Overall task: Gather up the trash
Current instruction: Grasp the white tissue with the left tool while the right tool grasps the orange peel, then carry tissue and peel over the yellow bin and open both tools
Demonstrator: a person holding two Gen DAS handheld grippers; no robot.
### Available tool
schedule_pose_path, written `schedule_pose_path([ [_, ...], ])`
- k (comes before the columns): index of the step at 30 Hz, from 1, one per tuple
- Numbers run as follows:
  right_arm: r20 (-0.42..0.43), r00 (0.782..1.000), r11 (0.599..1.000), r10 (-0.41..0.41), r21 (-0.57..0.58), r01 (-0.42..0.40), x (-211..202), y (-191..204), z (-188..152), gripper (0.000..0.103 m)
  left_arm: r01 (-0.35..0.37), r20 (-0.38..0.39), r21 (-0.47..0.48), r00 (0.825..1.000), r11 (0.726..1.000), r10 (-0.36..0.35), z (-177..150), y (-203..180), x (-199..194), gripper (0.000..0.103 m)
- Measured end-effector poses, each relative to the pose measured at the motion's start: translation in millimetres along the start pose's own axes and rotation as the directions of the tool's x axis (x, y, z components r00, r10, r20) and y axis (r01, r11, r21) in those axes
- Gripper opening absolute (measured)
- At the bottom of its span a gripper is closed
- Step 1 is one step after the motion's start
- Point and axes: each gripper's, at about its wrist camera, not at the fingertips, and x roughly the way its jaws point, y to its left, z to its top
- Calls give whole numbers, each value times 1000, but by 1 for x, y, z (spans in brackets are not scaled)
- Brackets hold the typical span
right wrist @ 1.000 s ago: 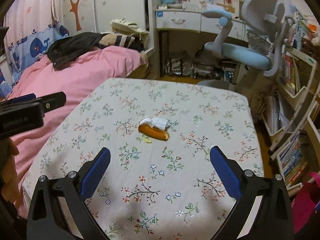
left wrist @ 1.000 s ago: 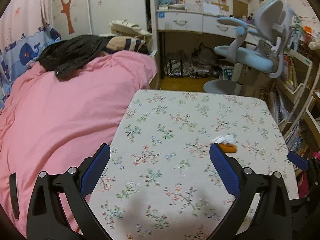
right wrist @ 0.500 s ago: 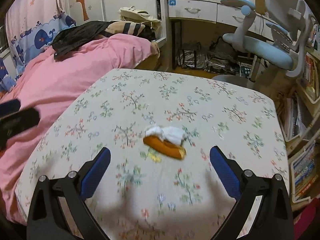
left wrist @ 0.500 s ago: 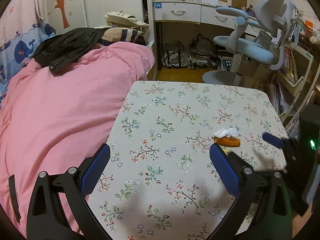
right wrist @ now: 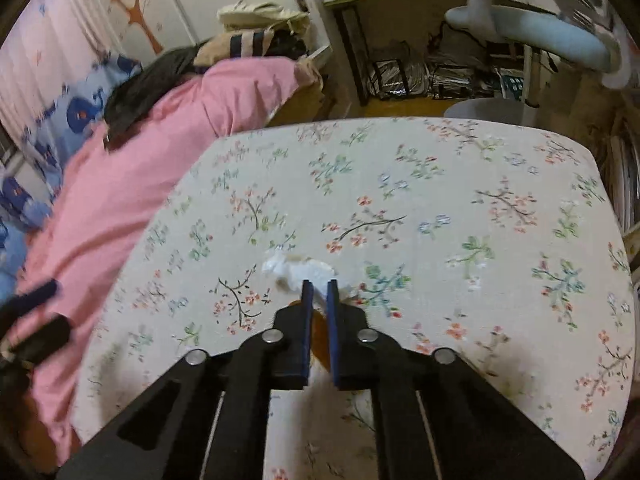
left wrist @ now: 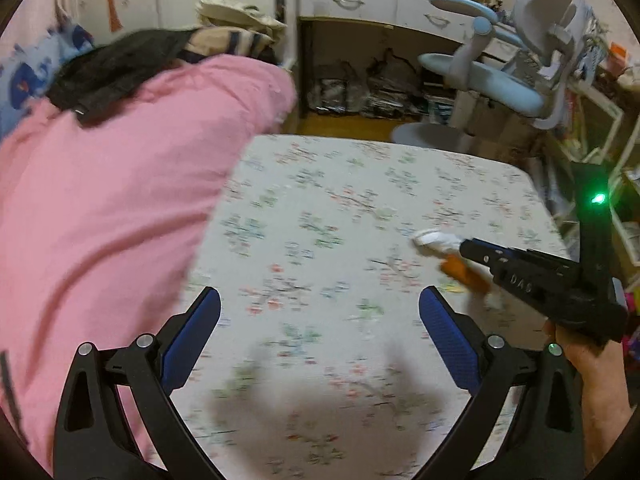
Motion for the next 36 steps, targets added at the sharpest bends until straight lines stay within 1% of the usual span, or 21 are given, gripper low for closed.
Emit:
schedule_pose_path([
  [2,17,999,998,37,46,-37,-15,-12,-1,6,51,-7,41,999,998,-51,-3,-12,6,96],
  [4,33,998,996,55,75,-57,-27,-23,-1,6,70,-26,92,997,993,-68,-9,-27,12,96],
  [7,48,998,995,50,85,-54,-42,-35,-1,6,123,-48,122,992,985,-118,-10,-47,22,96],
  [10,49,999,995,17,100,-22,-56,-49,-6,7,169,-70,74,984,983,-164,3,-60,39,96],
  [12,34,999,997,11,74,-14,-57,-52,-15,11,206,-25,131,979,970,-205,22,-75,48,96],
  [13,24,999,997,32,66,-34,-56,-52,-18,18,216,-15,185,976,959,-217,29,-82,52,95],
  [14,17,999,997,51,58,-52,-53,-50,-20,24,246,-37,270,969,931,-245,36,-94,60,94],
  [15,16,998,998,56,39,-57,-51,-47,-22,40,271,-81,328,962,905,-259,41,-103,68,92],
  [16,23,998,998,60,6,-60,-50,-42,-23,51,309,-163,393,950,866,-265,44,-112,82,92],
  [18,19,996,995,85,-43,-85,-47,-36,-23,52,332,-240,458,939,825,-245,46,-120,100,85],
  [20,2,994,992,107,-73,-107,-40,-29,-21,52,352,-279,471,929,809,-242,48,-122,113,83],
  [22,-25,996,991,80,-110,-82,-29,-23,-20,52,390,-329,431,908,814,-260,52,-120,128,72],
  [23,-38,996,989,84,-122,-88,-26,-23,-21,52,393,-348,415,902,820,-256,53,-119,134,57],
  [24,-49,993,986,103,-129,-109,-22,-21,-22,52,385,-356,413,902,826,-243,54,-118,140,46],
  [25,-57,993,985,101,-137,-108,-20,-20,-24,52,360,-344,423,913,832,-220,54,-117,142,40],
  [26,-59,995,982,75,-168,-84,-17,-14,-24,52,357,-340,416,914,836,-221,56,-115,144,28],
  [27,-58,997,978,59,-195,-69,-14,-9,-24,52,377,-342,382,906,844,-250,60,-109,143,22],
  [29,-50,998,979,46,-197,-55,-7,-3,-20,52,379,-322,332,906,864,-274,65,-98,136,14],
  [32,-60,998,977,-5,-215,-8,6,6,-18,51,361,-287,290,916,887,-279,67,-79,121,13],
  [34,-97,994,962,-60,-272,31,19,16,-22,35,356,-263,261,921,897,-289,63,-66,106,13],
  [36,-86,992,945,-90,-321,58,20,25,-26,22,360,-249,235,920,903,-302,55,-55,90,13],
])
